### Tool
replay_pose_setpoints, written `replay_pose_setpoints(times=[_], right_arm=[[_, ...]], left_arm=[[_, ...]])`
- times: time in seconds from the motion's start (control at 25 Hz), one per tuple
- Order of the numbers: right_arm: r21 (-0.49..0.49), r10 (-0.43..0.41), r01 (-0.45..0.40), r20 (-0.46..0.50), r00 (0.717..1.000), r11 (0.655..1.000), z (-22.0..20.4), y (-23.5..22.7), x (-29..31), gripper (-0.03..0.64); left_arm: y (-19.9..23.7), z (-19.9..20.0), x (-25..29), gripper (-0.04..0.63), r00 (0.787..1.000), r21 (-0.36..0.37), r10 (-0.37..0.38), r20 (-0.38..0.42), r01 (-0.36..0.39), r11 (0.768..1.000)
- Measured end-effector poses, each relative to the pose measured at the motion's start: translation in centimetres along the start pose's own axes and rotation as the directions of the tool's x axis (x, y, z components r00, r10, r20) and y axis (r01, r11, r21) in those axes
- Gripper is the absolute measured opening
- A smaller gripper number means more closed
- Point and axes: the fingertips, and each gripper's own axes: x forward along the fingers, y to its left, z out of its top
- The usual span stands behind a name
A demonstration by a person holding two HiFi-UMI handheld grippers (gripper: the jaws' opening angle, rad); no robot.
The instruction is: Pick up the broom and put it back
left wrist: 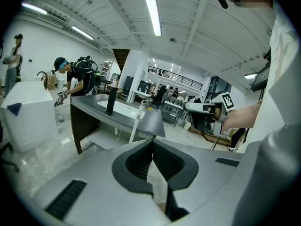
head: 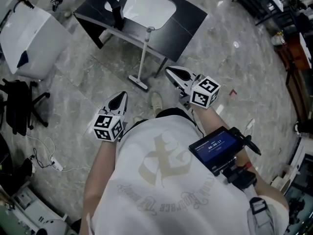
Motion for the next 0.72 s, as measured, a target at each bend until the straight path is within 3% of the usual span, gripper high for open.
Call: replay_pose_setpoints(times=[0.72], right_arm=[[0.002, -0.024, 0.024, -0.037, 0.999, 1.0, -3.2, 1.6, -2.4, 0.017]], left_arm=[[-2.3, -2.5, -0.8, 0.012, 1.0, -0.02, -0.026, 0.002, 0.027, 0.999]])
